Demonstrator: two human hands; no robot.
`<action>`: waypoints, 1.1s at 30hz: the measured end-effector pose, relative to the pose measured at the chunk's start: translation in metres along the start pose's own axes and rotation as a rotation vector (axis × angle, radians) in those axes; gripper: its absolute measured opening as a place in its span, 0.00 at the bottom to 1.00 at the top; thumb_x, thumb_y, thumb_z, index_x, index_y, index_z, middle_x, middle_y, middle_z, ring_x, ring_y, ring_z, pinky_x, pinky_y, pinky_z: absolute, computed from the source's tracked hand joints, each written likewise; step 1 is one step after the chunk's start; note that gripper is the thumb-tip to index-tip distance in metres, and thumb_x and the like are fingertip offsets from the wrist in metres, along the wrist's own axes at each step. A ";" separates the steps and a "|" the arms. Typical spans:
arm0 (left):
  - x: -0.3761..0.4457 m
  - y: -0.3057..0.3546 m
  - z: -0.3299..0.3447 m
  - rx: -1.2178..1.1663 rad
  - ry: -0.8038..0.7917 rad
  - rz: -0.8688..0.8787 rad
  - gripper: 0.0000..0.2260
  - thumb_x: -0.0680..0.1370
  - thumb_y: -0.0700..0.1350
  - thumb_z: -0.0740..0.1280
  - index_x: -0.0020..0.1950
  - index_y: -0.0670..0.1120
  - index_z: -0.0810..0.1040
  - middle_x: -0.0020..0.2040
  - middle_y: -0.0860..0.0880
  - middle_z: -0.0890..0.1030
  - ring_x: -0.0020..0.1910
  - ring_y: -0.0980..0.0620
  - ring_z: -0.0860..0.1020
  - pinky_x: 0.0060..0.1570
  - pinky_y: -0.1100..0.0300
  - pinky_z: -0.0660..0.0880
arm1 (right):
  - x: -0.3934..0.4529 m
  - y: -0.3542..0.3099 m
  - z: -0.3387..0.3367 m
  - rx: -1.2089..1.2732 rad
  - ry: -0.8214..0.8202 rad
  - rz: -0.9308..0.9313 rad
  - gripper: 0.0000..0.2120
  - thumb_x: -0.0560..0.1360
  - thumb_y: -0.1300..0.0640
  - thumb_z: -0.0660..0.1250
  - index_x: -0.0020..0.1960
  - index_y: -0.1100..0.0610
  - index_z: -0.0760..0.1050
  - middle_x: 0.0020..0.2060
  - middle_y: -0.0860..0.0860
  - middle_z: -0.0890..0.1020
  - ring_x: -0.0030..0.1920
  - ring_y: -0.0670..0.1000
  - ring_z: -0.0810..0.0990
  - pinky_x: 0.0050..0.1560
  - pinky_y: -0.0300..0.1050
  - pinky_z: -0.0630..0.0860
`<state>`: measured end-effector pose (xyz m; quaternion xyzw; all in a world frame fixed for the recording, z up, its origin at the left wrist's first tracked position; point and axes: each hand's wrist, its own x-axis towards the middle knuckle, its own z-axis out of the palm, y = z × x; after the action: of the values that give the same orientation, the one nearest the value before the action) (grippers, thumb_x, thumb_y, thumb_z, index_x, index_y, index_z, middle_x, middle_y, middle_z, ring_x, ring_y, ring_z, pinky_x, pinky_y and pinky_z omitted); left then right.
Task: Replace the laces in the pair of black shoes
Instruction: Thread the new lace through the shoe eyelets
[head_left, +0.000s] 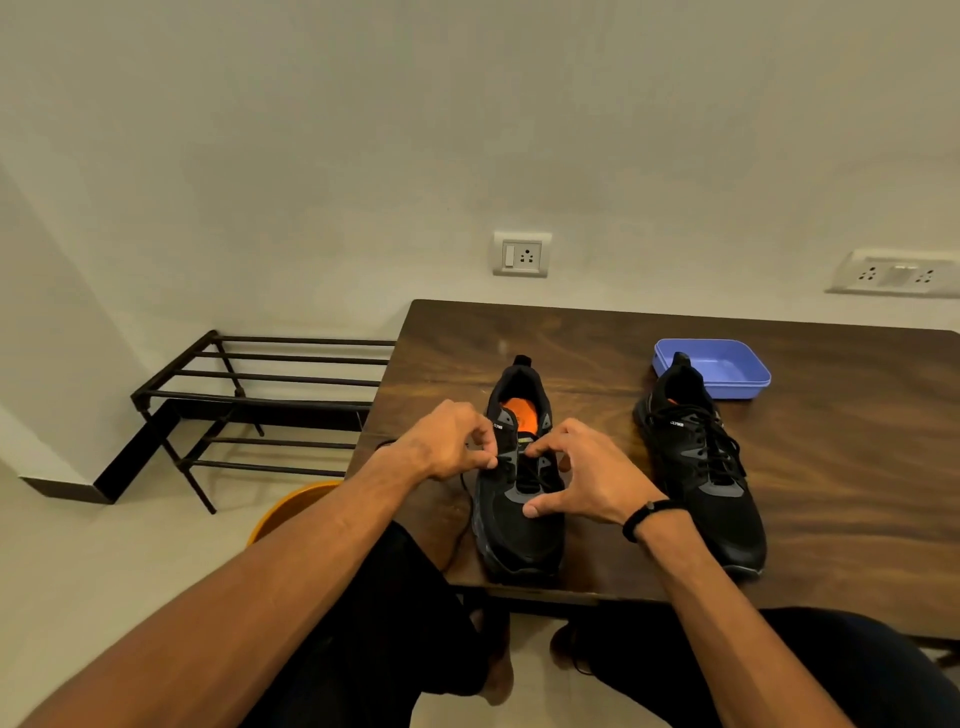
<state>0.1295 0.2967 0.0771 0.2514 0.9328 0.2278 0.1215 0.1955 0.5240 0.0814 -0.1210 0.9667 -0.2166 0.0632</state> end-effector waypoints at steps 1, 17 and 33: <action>0.002 -0.002 0.001 0.006 -0.009 -0.023 0.03 0.77 0.47 0.75 0.44 0.53 0.83 0.44 0.57 0.83 0.48 0.59 0.81 0.60 0.51 0.78 | 0.000 0.000 0.000 -0.005 0.002 -0.001 0.37 0.62 0.38 0.83 0.67 0.45 0.78 0.61 0.46 0.74 0.57 0.47 0.73 0.56 0.41 0.73; -0.002 -0.017 -0.001 0.127 0.359 -0.499 0.08 0.81 0.51 0.68 0.55 0.50 0.73 0.50 0.48 0.80 0.51 0.47 0.79 0.54 0.47 0.78 | 0.001 0.001 0.000 -0.023 -0.011 0.039 0.32 0.61 0.37 0.83 0.60 0.43 0.75 0.57 0.43 0.72 0.55 0.46 0.72 0.50 0.43 0.70; -0.013 0.001 -0.007 -0.401 -0.293 -0.446 0.04 0.82 0.42 0.68 0.50 0.45 0.83 0.46 0.46 0.86 0.38 0.56 0.81 0.36 0.64 0.76 | -0.001 -0.001 0.000 0.058 -0.026 0.033 0.36 0.62 0.41 0.84 0.67 0.44 0.76 0.58 0.45 0.72 0.56 0.47 0.73 0.54 0.41 0.72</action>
<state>0.1387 0.2882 0.0847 0.0420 0.8741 0.3358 0.3484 0.1964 0.5239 0.0821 -0.1061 0.9609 -0.2421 0.0829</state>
